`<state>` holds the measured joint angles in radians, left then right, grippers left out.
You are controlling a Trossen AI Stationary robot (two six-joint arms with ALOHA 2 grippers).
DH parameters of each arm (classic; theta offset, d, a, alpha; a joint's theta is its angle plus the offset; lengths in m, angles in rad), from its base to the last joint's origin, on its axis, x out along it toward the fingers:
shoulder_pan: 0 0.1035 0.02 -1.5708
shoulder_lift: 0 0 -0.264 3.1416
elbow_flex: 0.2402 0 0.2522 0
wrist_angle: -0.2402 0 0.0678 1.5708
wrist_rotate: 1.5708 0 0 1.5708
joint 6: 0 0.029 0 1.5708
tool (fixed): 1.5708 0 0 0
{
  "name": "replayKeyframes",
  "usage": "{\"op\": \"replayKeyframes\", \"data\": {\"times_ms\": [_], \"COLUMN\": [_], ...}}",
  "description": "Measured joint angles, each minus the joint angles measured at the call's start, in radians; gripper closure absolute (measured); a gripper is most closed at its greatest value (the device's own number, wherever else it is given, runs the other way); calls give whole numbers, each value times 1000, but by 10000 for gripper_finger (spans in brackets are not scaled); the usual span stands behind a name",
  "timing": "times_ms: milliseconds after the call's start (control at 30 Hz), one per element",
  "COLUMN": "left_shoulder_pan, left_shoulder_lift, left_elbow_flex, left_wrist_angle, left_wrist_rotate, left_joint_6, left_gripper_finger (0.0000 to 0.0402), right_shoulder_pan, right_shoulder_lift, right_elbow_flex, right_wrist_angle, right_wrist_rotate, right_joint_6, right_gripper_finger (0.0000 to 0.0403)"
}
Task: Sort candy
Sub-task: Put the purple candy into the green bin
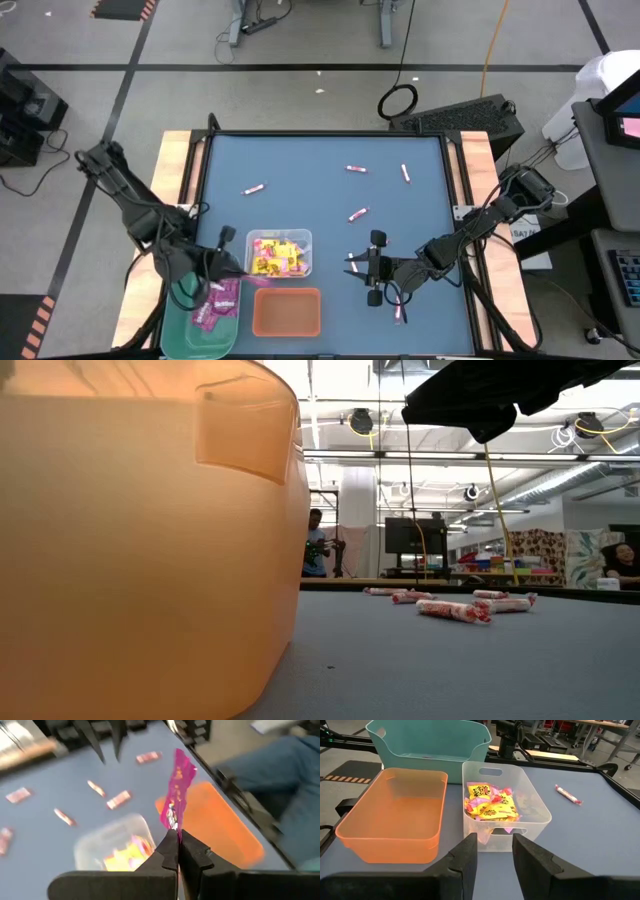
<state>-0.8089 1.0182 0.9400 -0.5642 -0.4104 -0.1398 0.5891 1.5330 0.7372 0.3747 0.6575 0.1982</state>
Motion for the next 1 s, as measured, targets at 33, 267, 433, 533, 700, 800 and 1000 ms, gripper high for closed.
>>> {"op": "replayKeyframes", "data": {"times_ms": [33, 267, 433, 533, 700, 800, 1000], "left_shoulder_pan": [-6, -58, -101, -126, -157, -178, -202], "left_shoulder_lift": [-11, -68, -79, -77, -63, -51, 4], "left_elbow_flex": [0, 0, 0, 0, 0, 0, 0], "left_wrist_angle": [-39, -243, -309, -360, -447, -475, -481], "left_wrist_rotate": [18, 163, 263, 269, 282, 298, 306], "left_joint_6": [-31, -291, -481, -598, -787, -838, -907], "left_gripper_finger": [398, 398, 398, 398, 396, 395, 394], "right_shoulder_pan": [0, 0, 0, 0, 0, 0, 0], "right_shoulder_lift": [0, 0, 0, 0, 0, 0, 0], "right_elbow_flex": [0, 0, 0, 0, 0, 0, 0], "right_wrist_angle": [0, 1, 1, 1, 1, 1, 1], "right_wrist_rotate": [0, 0, 0, 0, 0, 0, 0], "right_joint_6": [0, 0, 0, 1, 3, 3, 8], "right_gripper_finger": [289, 289, 289, 289, 289, 289, 289]}}
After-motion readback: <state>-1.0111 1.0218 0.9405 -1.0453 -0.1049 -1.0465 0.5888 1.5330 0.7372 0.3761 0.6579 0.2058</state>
